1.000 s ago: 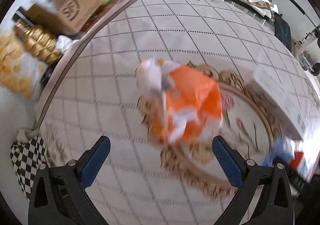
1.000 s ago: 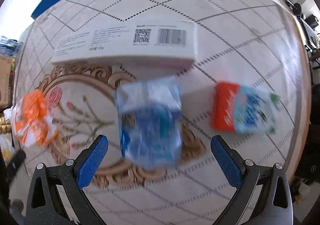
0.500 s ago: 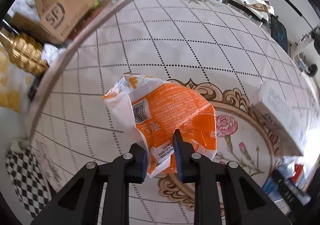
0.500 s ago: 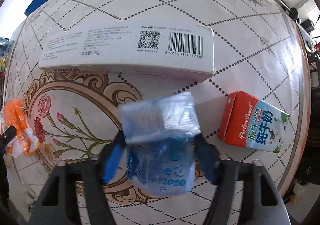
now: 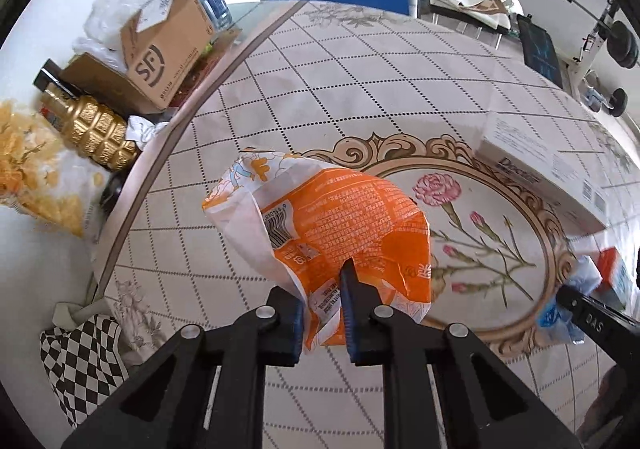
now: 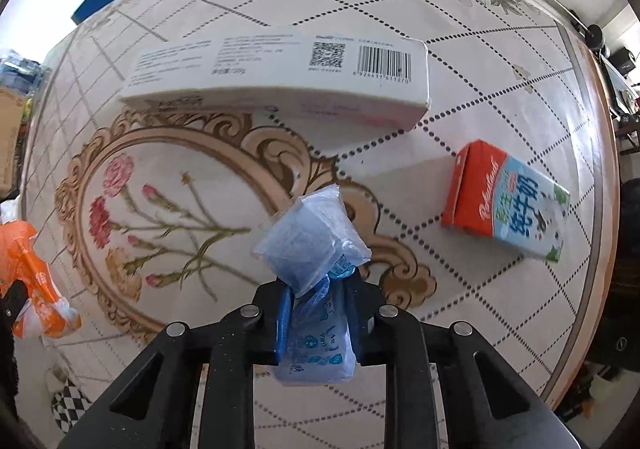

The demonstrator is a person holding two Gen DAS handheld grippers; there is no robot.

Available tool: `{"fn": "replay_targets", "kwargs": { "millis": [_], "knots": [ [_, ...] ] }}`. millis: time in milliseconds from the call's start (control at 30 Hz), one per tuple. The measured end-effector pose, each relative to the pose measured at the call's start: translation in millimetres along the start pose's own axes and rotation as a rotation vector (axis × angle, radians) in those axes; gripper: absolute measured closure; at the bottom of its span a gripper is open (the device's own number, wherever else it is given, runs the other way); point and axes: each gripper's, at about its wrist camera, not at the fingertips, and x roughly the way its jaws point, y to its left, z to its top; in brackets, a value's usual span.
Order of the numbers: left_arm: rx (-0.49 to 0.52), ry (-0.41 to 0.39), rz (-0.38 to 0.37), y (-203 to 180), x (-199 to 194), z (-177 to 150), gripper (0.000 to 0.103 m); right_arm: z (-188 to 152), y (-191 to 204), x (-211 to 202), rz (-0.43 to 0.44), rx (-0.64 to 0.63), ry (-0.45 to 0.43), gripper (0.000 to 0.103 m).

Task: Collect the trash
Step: 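Grasp the orange snack bag with left tool while right tool grasps the clear plastic bag, then carry both bags over the bin and open both tools to drop them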

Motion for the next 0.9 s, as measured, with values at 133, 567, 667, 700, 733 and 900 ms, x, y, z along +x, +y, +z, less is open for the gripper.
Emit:
{"fn": "replay_targets", "kwargs": {
  "millis": [133,567,667,700,733,900],
  "knots": [
    [-0.005,-0.030,-0.012,8.2,-22.8,-16.5,0.091,-25.3,4.4,-20.5,0.019,-0.017,-0.038,0.079],
    [-0.012,-0.127,-0.055,65.1,-109.6,-122.2,0.091,-138.8,19.3,-111.4,0.116,-0.081,-0.149,0.080],
    [-0.008,-0.145,-0.073,85.4,-132.2,-158.4,0.091,-179.4,25.5,-128.5,0.135,-0.085,-0.175,0.080],
    [-0.005,-0.153,-0.077,91.6,-138.8,-170.9,0.091,-198.2,26.5,-135.7,0.142,-0.081,-0.184,0.080],
    [-0.004,-0.157,-0.085,98.1,-144.4,-183.3,0.091,-211.8,25.2,-141.2,0.150,-0.078,-0.188,0.080],
    [0.012,-0.151,-0.126,121.1,-162.1,-242.0,0.091,-288.6,22.5,-158.1,0.168,-0.071,-0.192,0.080]
  ]
}}
